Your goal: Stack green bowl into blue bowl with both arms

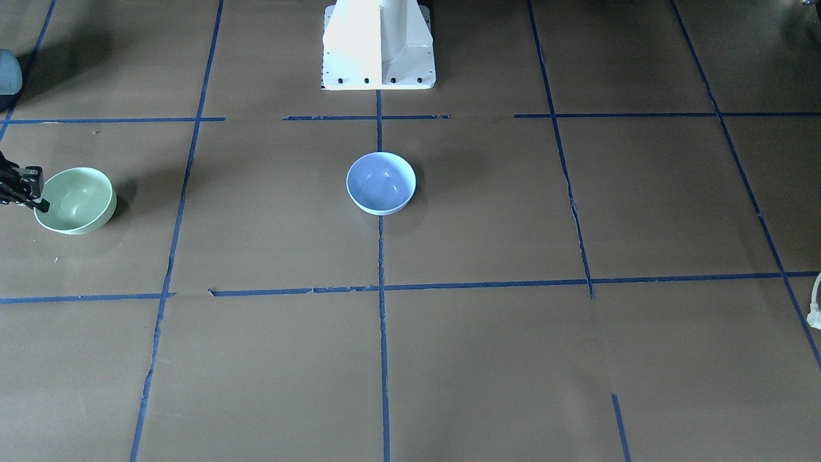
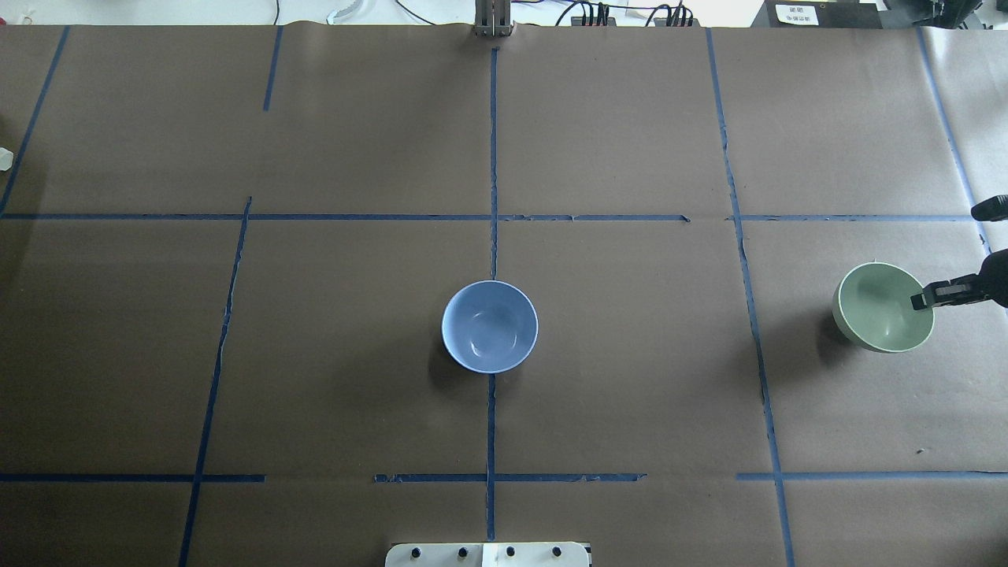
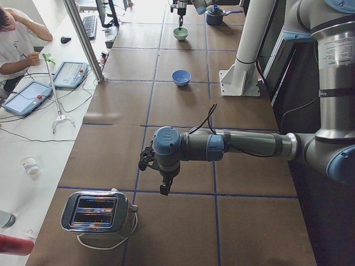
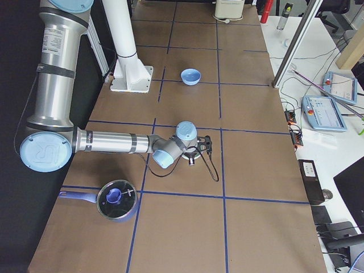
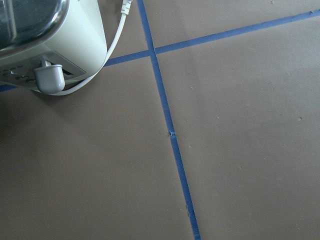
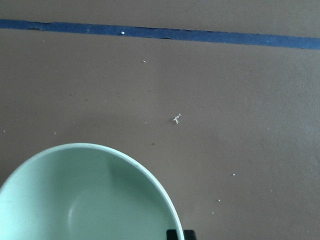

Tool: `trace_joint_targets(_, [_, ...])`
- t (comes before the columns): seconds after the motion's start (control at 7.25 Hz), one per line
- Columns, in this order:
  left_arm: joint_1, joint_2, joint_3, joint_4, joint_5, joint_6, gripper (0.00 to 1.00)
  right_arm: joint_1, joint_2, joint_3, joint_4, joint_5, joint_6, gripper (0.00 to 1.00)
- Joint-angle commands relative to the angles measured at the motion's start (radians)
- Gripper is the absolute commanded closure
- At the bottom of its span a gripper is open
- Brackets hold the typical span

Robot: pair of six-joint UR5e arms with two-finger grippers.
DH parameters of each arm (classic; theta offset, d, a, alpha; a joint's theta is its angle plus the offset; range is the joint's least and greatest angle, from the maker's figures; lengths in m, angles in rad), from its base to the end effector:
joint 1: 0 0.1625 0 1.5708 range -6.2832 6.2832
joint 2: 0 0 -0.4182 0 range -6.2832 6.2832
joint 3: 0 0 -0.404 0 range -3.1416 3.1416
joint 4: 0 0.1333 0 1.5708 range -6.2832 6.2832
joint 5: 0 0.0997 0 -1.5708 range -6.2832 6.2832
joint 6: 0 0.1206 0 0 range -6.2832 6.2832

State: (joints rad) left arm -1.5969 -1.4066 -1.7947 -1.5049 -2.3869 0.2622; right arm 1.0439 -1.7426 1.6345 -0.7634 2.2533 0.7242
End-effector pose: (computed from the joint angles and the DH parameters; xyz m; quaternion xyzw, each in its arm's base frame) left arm -0.0568 -0.4328 0.6342 0.0542 0.3931 0.1069 0.9116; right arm -0.1852 -0.4322 0.6256 0.0776 -0.4439 -0.0269 0.8923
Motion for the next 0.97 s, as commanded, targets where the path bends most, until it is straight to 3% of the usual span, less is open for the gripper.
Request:
trace_joint_targets(0.0, [0.000, 0.000, -0.002, 0.000, 0.000, -0.001, 0.00, -0.031, 0.065, 0.182, -0.148, 0.052, 0.184, 1.00])
trace_joint_targets(0.28, [0.000, -0.002, -0.002, 0.000, 0.000, -0.003, 0.00, -0.140, 0.319, 0.283, -0.416, 0.016, 0.405, 1.00])
trace_joint_targets(0.69, [0.000, -0.003, -0.008, 0.000, 0.000, -0.027, 0.00, -0.449, 0.726, 0.280, -0.777, -0.284, 0.723, 1.00])
trace_joint_targets(0.83, [0.000, -0.005, -0.009, 0.000, 0.002, -0.029, 0.00, -0.541, 0.777, 0.256, -0.804, -0.402, 0.789, 1.00])
